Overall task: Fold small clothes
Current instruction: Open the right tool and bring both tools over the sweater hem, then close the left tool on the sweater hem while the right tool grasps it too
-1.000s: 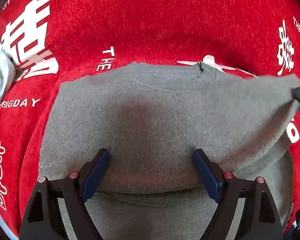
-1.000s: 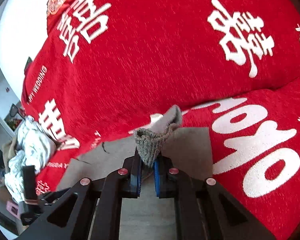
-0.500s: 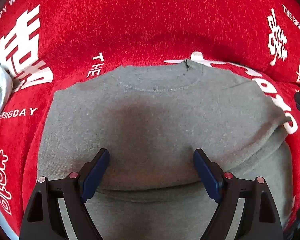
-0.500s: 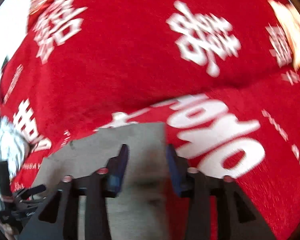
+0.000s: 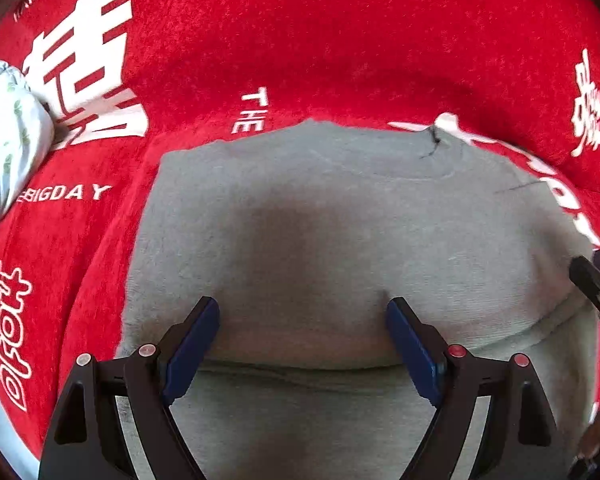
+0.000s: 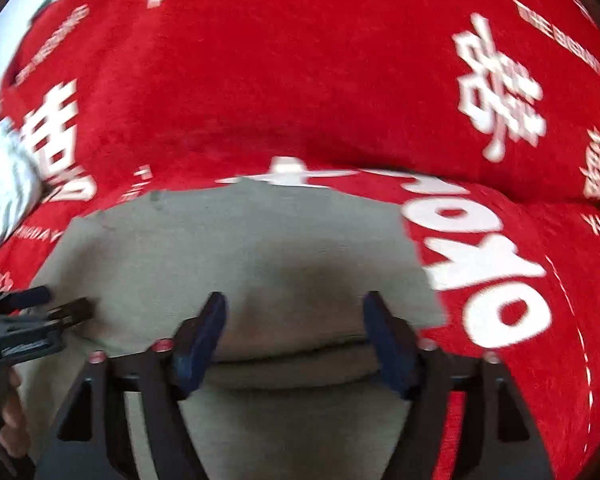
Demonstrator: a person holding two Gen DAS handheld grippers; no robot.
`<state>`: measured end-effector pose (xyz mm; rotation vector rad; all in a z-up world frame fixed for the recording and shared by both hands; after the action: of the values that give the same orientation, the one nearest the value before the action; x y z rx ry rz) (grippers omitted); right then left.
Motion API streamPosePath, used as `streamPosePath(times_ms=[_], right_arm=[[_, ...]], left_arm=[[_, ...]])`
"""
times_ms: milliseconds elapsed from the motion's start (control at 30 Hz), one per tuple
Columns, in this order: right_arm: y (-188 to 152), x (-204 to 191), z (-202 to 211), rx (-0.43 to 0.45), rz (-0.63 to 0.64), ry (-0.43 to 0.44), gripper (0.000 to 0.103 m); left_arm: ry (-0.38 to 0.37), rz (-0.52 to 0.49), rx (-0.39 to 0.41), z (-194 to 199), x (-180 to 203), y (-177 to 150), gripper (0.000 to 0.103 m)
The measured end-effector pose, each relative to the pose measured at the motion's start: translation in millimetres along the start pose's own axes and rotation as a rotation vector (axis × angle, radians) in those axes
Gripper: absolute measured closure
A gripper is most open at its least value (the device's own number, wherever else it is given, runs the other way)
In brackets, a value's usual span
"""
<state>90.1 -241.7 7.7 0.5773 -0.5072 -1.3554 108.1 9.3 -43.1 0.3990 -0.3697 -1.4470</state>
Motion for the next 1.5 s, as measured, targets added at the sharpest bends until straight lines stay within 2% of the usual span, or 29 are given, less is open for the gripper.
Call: streamPosePath(times_ms=[33, 67, 133, 200, 267, 367, 533, 667, 700, 767, 933, 1333, 1400, 1500], right_arm=[[-1, -6, -3, -0.013, 0.005, 0.017, 0.023], [-6, -10, -8, -0.045, 0.000, 0.027, 0.023], [-17, -16, -21, -0.113, -0.009, 0.019, 0.024], [-22, -22, -17, -0.081, 0.014, -0.013, 0.023], [-28, -26, -10, -0.076, 0.007, 0.012, 0.023], [-31, -26, -4, -0.056, 0.005, -0.016, 0.023], [-46, -29, -11, -0.119, 0.008, -0.021, 0.022], [-56, -39, -3, -0.084, 0.067, -0.044, 0.017], [-59, -39, -1, -0.082, 0.064, -0.037, 0.015], [-67, -39, 4, -0.075, 0.060, -0.015, 0.008], [-82, -43, 16, -0.027, 0.078, -0.037, 0.008], [-104, -45, 37, -0.034, 0.057, -0.065, 0.008], [-112, -45, 44, -0.031, 0.064, -0.064, 0.008], [-125, -47, 56, -0.021, 0.070, -0.064, 0.008]], left_arm=[[0.012, -0.010, 0.009, -2, -3, -1, 0.015], [0.006, -0.012, 0.017, -4, -6, -2, 0.009], [0.002, 0.008, 0.023, -5, -19, -3, 0.007], [-0.005, 0.021, 0.023, -2, -29, -5, 0.007], [-0.004, 0.022, 0.025, 1, -33, -8, 0.007], [-0.003, 0.034, 0.043, 14, -31, -12, 0.007], [-0.045, 0.000, 0.056, 26, -13, -23, 0.007], [-0.046, -0.042, 0.007, 14, 0, -46, 0.007], [-0.040, -0.041, 0.042, 17, 0, -51, 0.007], [-0.045, -0.040, 0.047, 21, 0, -58, 0.007], [-0.048, -0.049, 0.057, 28, 1, -69, 0.007], [-0.053, -0.040, 0.057, 43, -4, -95, 0.006], [-0.053, -0.041, 0.051, 47, -5, -105, 0.000], [-0.063, -0.046, 0.057, 55, -8, -122, 0.000]])
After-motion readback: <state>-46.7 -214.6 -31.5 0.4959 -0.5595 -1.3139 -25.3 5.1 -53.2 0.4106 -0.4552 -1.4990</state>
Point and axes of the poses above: each gripper's, at about its wrist camera, not at the fingertips, and z roughly against the way its jaws point, x to its right, y to its top, the point moved 6 cm from there along -z, roughly the way its jaws point, and after that the axes turned 3 degrees about z, right-handed, at the moved point
